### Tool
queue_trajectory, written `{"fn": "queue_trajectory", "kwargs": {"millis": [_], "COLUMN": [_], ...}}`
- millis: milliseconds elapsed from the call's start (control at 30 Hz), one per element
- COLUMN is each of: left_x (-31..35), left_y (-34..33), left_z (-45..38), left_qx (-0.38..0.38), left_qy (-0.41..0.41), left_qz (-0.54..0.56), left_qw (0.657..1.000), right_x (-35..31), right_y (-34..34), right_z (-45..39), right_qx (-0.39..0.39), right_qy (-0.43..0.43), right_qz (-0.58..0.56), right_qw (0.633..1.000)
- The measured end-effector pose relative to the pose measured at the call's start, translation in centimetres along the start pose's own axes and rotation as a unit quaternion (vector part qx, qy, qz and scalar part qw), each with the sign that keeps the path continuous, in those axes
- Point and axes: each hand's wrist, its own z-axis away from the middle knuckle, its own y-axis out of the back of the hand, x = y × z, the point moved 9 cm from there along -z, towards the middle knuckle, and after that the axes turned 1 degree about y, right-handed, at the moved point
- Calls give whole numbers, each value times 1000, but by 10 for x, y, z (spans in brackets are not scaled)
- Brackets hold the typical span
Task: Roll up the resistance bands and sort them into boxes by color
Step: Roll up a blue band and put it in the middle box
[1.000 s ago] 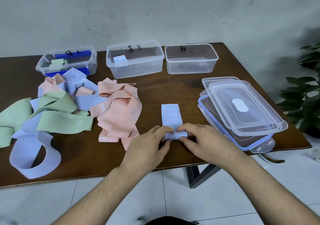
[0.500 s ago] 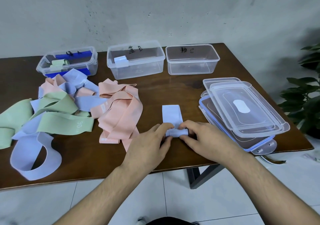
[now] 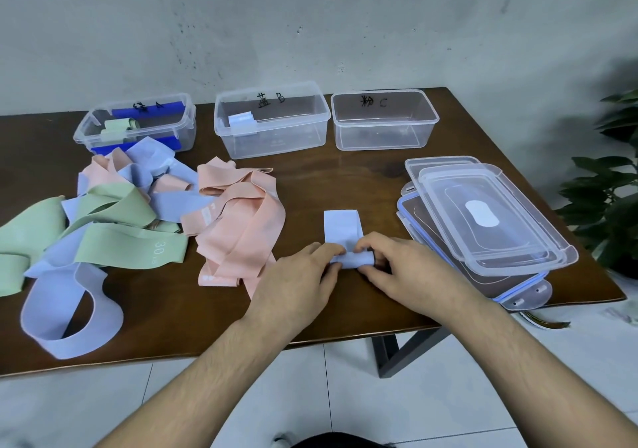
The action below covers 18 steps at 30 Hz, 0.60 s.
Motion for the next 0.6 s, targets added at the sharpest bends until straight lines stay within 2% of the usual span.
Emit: {"fn": "queue_trajectory", "kwargs": {"millis": [600], "left_x": [-3], "left_y": [-3], "left_z": [-14], "left_qx": [2], "left_qy": [-18], "left_qz": [-23], "left_qw": [1000], "right_x": [1], "right_y": [4], "right_z": [-10], "right_qx": [3], "right_qy": [9], "right_qz": [-3], "right_qw": [1000]}}
